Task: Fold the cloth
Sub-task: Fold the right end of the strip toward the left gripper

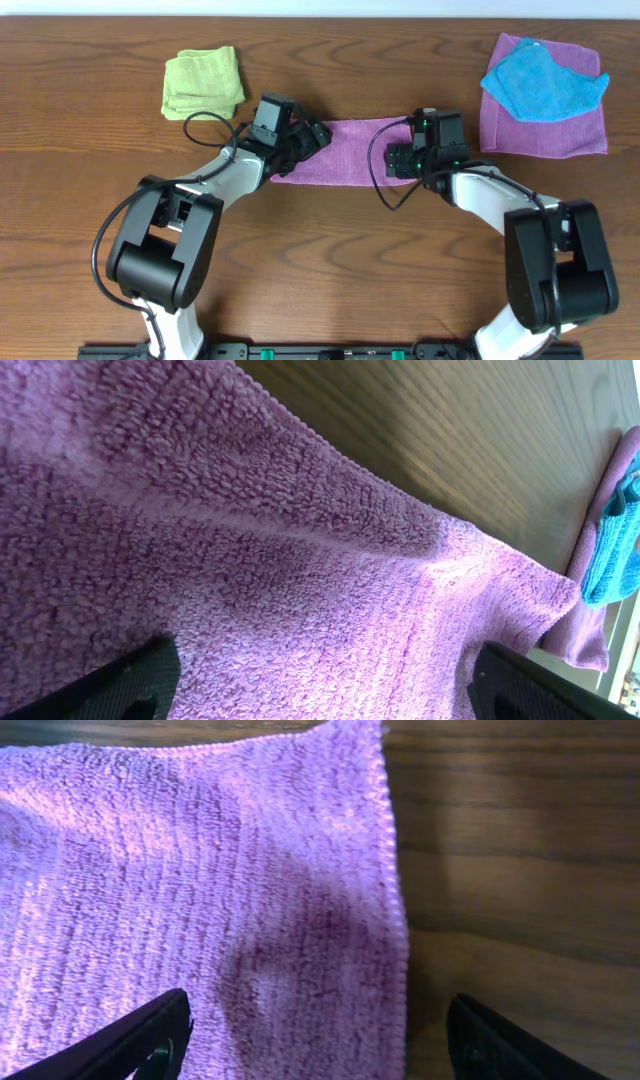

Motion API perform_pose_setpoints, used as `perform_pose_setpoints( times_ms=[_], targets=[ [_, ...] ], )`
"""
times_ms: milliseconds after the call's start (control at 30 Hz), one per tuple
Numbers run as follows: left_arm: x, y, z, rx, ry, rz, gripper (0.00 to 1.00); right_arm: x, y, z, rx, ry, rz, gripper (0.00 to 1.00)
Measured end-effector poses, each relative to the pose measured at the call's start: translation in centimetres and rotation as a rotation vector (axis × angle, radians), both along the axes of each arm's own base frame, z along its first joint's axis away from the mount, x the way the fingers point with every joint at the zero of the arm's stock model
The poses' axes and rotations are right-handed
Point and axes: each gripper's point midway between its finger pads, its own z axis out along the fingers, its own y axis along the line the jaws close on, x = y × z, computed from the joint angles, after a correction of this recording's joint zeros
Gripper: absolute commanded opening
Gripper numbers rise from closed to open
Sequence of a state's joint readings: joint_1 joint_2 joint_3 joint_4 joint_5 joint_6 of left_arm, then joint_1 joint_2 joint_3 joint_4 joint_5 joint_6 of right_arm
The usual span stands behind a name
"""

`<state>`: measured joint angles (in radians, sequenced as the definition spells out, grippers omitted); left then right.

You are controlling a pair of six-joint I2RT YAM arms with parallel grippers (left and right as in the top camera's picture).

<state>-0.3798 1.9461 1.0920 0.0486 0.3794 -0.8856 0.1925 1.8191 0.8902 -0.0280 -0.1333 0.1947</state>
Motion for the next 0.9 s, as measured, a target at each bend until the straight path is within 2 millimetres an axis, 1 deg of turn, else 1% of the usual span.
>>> perform_pose_setpoints(
  times_ms=[167,200,267,300,400,600,633,667,800,833,867,900],
  targets=[
    [0.0,0.0,0.0,0.000,0.000,0.000,0.96,0.6,0.3,-0.4,0.015,-0.004,0.000,0.81],
    [0.0,0.0,0.0,0.000,0.000,0.000,0.95,0.8,0.4,-0.4,0.016,-0.007,0.000,0.77],
    [0.0,0.0,0.0,0.000,0.000,0.000,0.95,1.1,0.4,-0.5,0.021,-0.009,-0.003,0.61],
    [0.0,0.0,0.0,-0.001,0.000,0.000,0.96,1.1,0.5,-0.5,0.027,-0.008,-0.006,0.55],
    [0.0,0.0,0.0,-0.002,0.001,-0.002,0.95,1.1,0.8,-0.6,0.051,0.001,-0.014,0.51],
    [0.0,0.0,0.0,-0.002,0.001,-0.002,0.96,0.7,1.3,-0.7,0.098,0.031,-0.032,0.29],
    [0.0,0.0,0.0,-0.002,0.001,-0.002,0.95,0.6,1.3,-0.8,0.106,0.041,-0.040,0.24],
    [0.0,0.0,0.0,-0.002,0.001,-0.001,0.95,0.4,1.3,-0.9,0.114,0.057,-0.049,0.21],
    [0.0,0.0,0.0,-0.002,0.002,-0.002,0.95,-0.1,1.4,-1.1,0.131,0.092,-0.072,0.14],
    [0.0,0.0,0.0,-0.002,0.002,-0.002,0.95,-0.1,1.4,-1.1,0.135,0.098,-0.078,0.06],
    [0.0,0.0,0.0,-0.002,0.002,-0.002,0.95,-0.2,1.4,-1.1,0.137,0.099,-0.078,0.02],
    [0.0,0.0,0.0,-0.002,0.002,-0.002,0.95,-0.2,1.5,-1.2,0.142,0.105,-0.082,0.01]
  ],
)
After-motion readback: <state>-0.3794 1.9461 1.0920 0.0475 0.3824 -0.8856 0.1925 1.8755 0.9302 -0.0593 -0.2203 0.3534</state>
